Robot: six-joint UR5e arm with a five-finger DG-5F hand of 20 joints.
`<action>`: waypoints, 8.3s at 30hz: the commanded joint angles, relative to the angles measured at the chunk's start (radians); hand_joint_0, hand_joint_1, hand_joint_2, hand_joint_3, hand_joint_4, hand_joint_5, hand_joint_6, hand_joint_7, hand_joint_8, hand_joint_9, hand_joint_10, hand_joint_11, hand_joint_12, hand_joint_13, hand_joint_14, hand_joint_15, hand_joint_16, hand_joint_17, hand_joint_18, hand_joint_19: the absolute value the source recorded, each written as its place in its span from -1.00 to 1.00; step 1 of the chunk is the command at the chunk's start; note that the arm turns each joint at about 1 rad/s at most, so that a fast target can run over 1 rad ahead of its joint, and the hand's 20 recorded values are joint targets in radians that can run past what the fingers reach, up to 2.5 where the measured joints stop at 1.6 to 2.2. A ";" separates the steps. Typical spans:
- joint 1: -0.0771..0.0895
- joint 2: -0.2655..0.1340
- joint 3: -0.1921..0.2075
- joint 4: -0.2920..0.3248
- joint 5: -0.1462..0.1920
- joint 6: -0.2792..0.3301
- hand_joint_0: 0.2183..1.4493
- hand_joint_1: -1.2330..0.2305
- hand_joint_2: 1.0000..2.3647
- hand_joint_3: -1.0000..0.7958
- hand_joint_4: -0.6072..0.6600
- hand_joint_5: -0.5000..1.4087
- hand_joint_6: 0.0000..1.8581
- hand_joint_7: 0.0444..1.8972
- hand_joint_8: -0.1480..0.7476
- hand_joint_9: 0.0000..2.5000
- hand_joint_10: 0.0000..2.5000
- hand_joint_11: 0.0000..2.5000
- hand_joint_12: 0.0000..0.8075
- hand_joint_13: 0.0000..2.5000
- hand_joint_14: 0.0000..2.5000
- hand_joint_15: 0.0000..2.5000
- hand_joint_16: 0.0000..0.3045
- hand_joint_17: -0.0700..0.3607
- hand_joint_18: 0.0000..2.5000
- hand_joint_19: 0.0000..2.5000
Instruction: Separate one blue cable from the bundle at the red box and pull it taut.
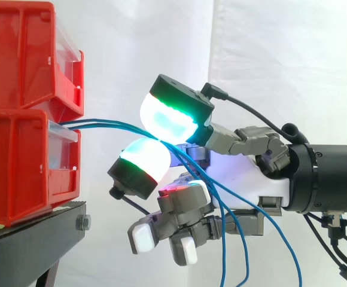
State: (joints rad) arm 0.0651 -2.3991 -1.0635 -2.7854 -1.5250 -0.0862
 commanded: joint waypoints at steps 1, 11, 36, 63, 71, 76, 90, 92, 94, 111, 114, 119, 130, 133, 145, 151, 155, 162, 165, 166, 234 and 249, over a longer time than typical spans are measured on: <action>-0.001 0.000 0.000 -0.013 -0.001 0.003 -0.10 -0.56 -1.00 -0.44 -0.27 -0.62 -0.02 0.35 0.02 0.02 -0.98 0.00 -0.14 -0.27 -0.98 -0.55 -0.72 -0.23 -0.27 -0.39; -0.001 0.000 -0.001 -0.022 -0.003 0.025 -0.38 -0.52 -1.00 -0.44 -0.05 -0.60 -0.03 0.23 0.04 0.04 -0.98 -0.01 -0.12 -0.26 -0.98 -0.53 -0.72 -0.23 -0.27 -0.36; -0.004 0.000 0.014 -0.046 -0.001 0.057 -0.62 -0.17 -1.00 -0.44 -0.01 -0.59 -0.15 0.18 0.12 0.05 -0.98 -0.10 0.01 -0.24 -0.98 -0.54 -0.64 -0.10 -0.20 -0.35; -0.005 0.000 0.025 -0.059 -0.001 0.060 -0.15 -0.52 -0.99 -0.33 -0.13 -0.67 -0.07 0.24 0.02 -0.01 -0.98 0.02 -0.10 -0.27 -0.98 -0.53 -0.70 -0.20 -0.26 -0.35; -0.007 0.000 0.025 -0.059 -0.012 0.060 0.02 -0.57 -1.00 -0.44 -0.34 -0.66 -0.03 0.41 0.00 0.02 -0.98 0.04 -0.15 -0.26 -0.98 -0.52 -0.72 -0.23 -0.30 -0.35; -0.010 0.001 0.025 -0.060 -0.010 0.060 -0.07 -0.58 -1.00 -0.44 -0.23 -0.65 -0.02 0.36 0.01 0.04 -0.98 0.04 -0.15 -0.24 -0.98 -0.52 -0.72 -0.23 -0.27 -0.39; -0.018 0.000 0.023 -0.063 -0.015 0.060 -0.58 -0.32 -1.00 -0.44 0.10 -0.62 -0.19 0.12 0.11 -0.05 -0.98 -0.13 -0.10 -0.34 -0.98 -0.52 -0.67 -0.15 -0.28 -0.37; -0.018 0.000 0.023 -0.059 -0.014 0.060 -0.58 -0.23 -1.00 -0.44 0.10 -0.62 -0.19 0.11 0.11 -0.06 -0.98 -0.14 -0.11 -0.34 -0.98 -0.53 -0.67 -0.15 -0.28 -0.36; -0.018 0.000 0.025 -0.059 -0.014 0.060 -0.56 -0.16 -1.00 -0.44 0.09 -0.62 -0.20 0.11 0.10 -0.06 -0.98 -0.16 -0.13 -0.35 -0.98 -0.52 -0.67 -0.16 -0.28 -0.36; -0.016 0.000 0.025 -0.065 -0.018 0.060 -0.22 -0.40 -0.98 -0.24 0.08 -0.68 -0.10 0.11 0.05 -0.14 -0.98 -0.12 -0.24 -0.41 -0.98 -0.50 -0.72 -0.22 -0.32 -0.34; -0.016 0.000 0.027 -0.063 -0.015 0.060 -0.11 -0.48 -0.98 -0.30 0.02 -0.69 -0.09 0.15 0.05 -0.16 -0.98 -0.09 -0.21 -0.40 -0.98 -0.52 -0.72 -0.22 -0.33 -0.34; -0.013 0.000 0.030 -0.065 -0.015 0.060 -0.11 -0.40 -1.00 -0.44 0.14 -0.71 -0.04 0.08 0.03 -0.17 -0.98 -0.08 -0.13 -0.30 -0.98 -0.50 -0.71 -0.21 -0.28 -0.38; -0.016 0.000 0.031 -0.075 -0.018 0.060 -0.47 -0.22 -1.00 -0.44 0.25 -0.72 -0.04 -0.02 0.07 -0.16 -0.99 -0.04 -0.07 -0.24 -0.98 -0.48 -0.68 -0.16 -0.21 -0.36; -0.016 0.000 0.033 -0.077 -0.015 0.060 -0.45 -0.20 -1.00 -0.44 0.25 -0.72 -0.04 -0.04 0.07 -0.16 -0.99 -0.04 -0.08 -0.24 -0.98 -0.47 -0.68 -0.17 -0.21 -0.36; -0.008 0.000 0.033 -0.077 -0.012 0.060 -0.36 -0.04 -1.00 -0.44 0.17 -0.71 -0.06 -0.01 0.05 -0.10 -0.99 0.00 -0.06 -0.21 -0.98 -0.45 -0.69 -0.18 -0.21 -0.32; -0.008 0.000 0.033 -0.077 -0.012 0.060 -0.25 -0.22 -0.99 -0.36 0.11 -0.70 -0.05 0.04 0.06 -0.07 -0.99 0.01 -0.07 -0.20 -0.98 -0.45 -0.69 -0.18 -0.20 -0.33; -0.010 0.000 0.033 -0.077 -0.012 0.065 -0.22 -0.33 -0.98 -0.23 0.00 -0.70 -0.03 0.07 0.07 -0.07 -0.99 0.02 -0.08 -0.20 -0.98 -0.44 -0.69 -0.19 -0.20 -0.33; -0.011 0.000 0.033 -0.080 -0.012 0.065 -0.05 -0.55 -0.99 -0.39 -0.02 -0.69 -0.01 0.16 0.07 -0.03 -0.98 0.05 -0.08 -0.21 -0.98 -0.45 -0.70 -0.20 -0.24 -0.34; -0.011 0.000 0.033 -0.080 -0.010 0.065 -0.05 -0.54 -1.00 -0.44 0.01 -0.69 -0.01 0.15 0.07 -0.02 -0.98 0.05 -0.09 -0.21 -0.98 -0.46 -0.71 -0.21 -0.23 -0.35; -0.010 0.000 0.033 -0.080 -0.010 0.065 -0.13 -0.51 -1.00 -0.44 0.03 -0.68 -0.02 0.15 0.06 0.00 -0.98 0.07 -0.10 -0.20 -0.98 -0.45 -0.71 -0.21 -0.23 -0.36; -0.013 0.000 0.040 -0.094 -0.010 0.068 -0.38 -0.33 -0.97 -0.11 -0.02 -0.60 -0.08 0.36 0.04 0.21 -0.98 0.11 -0.07 -0.06 -0.98 -0.37 -0.69 -0.17 -0.16 -0.28; -0.010 0.000 0.040 -0.094 -0.009 0.068 -0.13 -0.49 -1.00 -0.44 -0.26 -0.62 -0.04 0.36 -0.01 0.17 -0.98 0.13 -0.13 -0.10 -0.98 -0.38 -0.71 -0.21 -0.21 -0.33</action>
State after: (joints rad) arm 0.0558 -2.3991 -1.0233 -2.8774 -1.5350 -0.0182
